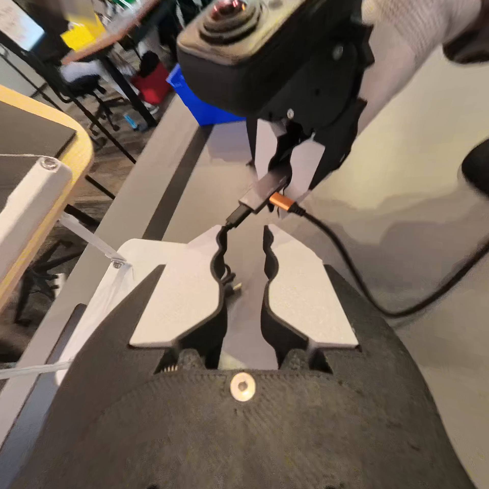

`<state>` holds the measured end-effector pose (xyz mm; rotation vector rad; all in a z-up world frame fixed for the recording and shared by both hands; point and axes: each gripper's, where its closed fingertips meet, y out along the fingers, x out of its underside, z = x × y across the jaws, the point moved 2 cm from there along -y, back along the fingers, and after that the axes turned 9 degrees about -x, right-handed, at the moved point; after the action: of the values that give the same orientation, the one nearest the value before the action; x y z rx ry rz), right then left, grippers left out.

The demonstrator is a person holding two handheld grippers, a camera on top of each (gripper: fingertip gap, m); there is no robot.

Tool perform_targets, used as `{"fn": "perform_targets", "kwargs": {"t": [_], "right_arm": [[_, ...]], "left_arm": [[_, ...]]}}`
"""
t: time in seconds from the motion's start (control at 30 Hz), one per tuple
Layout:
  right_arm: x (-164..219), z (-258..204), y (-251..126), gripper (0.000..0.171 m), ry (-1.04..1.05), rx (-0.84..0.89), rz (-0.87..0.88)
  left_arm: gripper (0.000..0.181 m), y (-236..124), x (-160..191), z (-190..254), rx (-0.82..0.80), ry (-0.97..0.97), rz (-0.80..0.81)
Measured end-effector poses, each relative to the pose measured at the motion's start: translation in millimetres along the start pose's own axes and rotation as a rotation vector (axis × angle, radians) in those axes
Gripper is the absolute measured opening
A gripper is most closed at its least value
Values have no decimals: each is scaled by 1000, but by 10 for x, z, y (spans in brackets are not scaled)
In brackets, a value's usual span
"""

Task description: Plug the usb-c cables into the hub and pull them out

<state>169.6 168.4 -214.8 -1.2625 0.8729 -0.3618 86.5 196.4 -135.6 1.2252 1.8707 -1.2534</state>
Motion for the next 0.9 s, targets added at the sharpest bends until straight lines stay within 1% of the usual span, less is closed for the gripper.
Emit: {"fn": "perform_targets", "kwargs": {"t": [0.07, 0.17, 0.2, 0.23, 0.3, 0.4, 0.43, 0.47, 0.5, 0.57, 0.7, 0.77, 0.8, 0.9], "right_arm": [[17, -83, 55, 10, -53, -38, 0], [2, -179, 95, 10, -117, -61, -4], [-12, -225, 100, 10, -133, -80, -5], [-25, -247, 104, 10, -152, -81, -8], [-53, -273, 126, 10, -170, -87, -7], [-16, -235, 212, 11, -195, -51, -58], [-6, -240, 229, 20, -194, -58, -69], [-13, -230, 230, 33, -197, -49, -65], [-24, -222, 218, 39, -197, -43, -57], [-47, -228, 166, 46, -190, -47, -36], [-103, -242, 22, 42, -173, -50, 8], [-105, -253, -27, 41, -167, -53, 9], [-111, -247, -48, 41, -167, -45, 11], [-180, -279, -99, 38, -165, -55, 47]], "left_arm": [[30, 10, 104, -52, -45, 82, -43], [35, 84, 314, -46, -61, 183, -127], [33, 118, 405, -42, -75, 239, -164], [27, 149, 489, -24, -77, 284, -196], [3, 205, 630, -7, -83, 332, -253], [1, 223, 714, 16, -62, 342, -277], [1, 214, 743, -1, -66, 355, -295], [1, 203, 788, -13, -60, 363, -319], [1, 190, 844, -2, -35, 348, -345], [1, 171, 961, 29, 16, 319, -390], [1, 169, 1193, 91, 87, 278, -489], [3, 173, 1232, 108, 112, 229, -486], [7, 167, 1229, 100, 118, 203, -483], [30, 105, 1172, 91, 153, 142, -455]]}}
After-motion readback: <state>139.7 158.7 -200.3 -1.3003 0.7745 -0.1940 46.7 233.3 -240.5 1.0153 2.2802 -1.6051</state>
